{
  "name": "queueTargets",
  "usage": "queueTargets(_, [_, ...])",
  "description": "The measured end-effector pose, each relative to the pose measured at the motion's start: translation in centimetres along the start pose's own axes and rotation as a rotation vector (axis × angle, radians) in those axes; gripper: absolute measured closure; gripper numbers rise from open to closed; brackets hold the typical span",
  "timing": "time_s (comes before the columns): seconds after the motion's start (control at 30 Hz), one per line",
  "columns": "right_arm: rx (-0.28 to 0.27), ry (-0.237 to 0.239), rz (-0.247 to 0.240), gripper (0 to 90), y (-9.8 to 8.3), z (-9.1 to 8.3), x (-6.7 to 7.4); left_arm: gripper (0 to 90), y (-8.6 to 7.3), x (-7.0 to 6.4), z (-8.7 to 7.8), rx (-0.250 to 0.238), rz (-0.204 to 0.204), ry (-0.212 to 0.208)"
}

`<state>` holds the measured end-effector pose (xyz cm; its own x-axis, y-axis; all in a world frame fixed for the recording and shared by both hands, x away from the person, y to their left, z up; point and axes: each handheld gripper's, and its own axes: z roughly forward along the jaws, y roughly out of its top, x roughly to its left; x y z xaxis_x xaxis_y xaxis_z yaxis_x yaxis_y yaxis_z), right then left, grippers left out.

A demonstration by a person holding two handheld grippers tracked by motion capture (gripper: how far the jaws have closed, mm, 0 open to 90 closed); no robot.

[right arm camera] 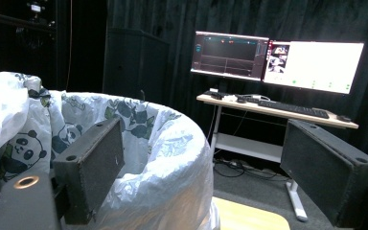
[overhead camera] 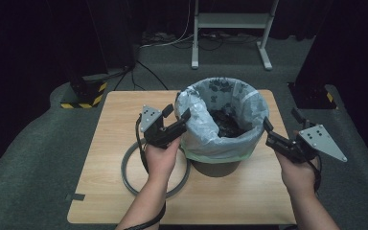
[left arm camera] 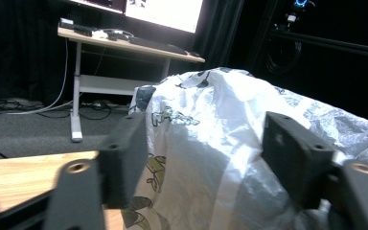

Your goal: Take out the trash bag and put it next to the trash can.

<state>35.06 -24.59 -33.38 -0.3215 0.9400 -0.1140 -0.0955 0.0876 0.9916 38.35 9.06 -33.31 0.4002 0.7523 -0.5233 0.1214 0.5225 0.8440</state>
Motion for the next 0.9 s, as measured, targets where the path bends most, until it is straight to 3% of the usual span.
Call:
queueTargets(0.1, [0.011,0.002,-0.001,15.2,-0.1,0.2,0.2,55.5,-0.2,-0.8,-0.1,-0.001,0.032,0.000])
queueTargets(0.17, [0.016,-0.002,0.003,16.1,-0.2,0.3,0.2,57.8,-0.2,-0.9,-0.1,-0.005,0.040,0.015])
queueTargets(0.27, [0.022,-0.015,0.017,18.8,-0.2,0.4,0.2,68.7,0.1,-1.1,-0.1,-0.026,0.022,0.027])
queueTargets(0.37, [0.037,-0.015,0.034,21.9,-0.3,0.5,0.1,77.8,0.2,-1.3,-0.3,-0.039,0.078,0.042])
queueTargets(0.43, [0.051,-0.013,0.048,24.9,-0.3,0.7,0.0,88.2,0.2,-1.3,-0.4,-0.046,0.088,0.042])
queueTargets(0.53, [0.067,-0.010,0.062,30.0,-0.3,0.9,-0.1,89.6,0.3,-1.2,-0.4,-0.042,0.093,0.033])
queueTargets(0.57, [0.088,-0.006,0.076,36.6,-0.1,1.3,-0.1,89.8,0.3,-1.3,-0.4,-0.035,0.100,0.027])
queueTargets(0.73, [0.127,-0.006,0.080,45.4,0.4,2.1,0.1,89.9,0.4,-1.7,-0.6,-0.074,0.096,-0.001])
queueTargets(0.9, [0.209,-0.012,0.095,58.1,0.8,3.7,0.5,89.9,0.4,-2.3,-0.7,-0.094,0.115,-0.023])
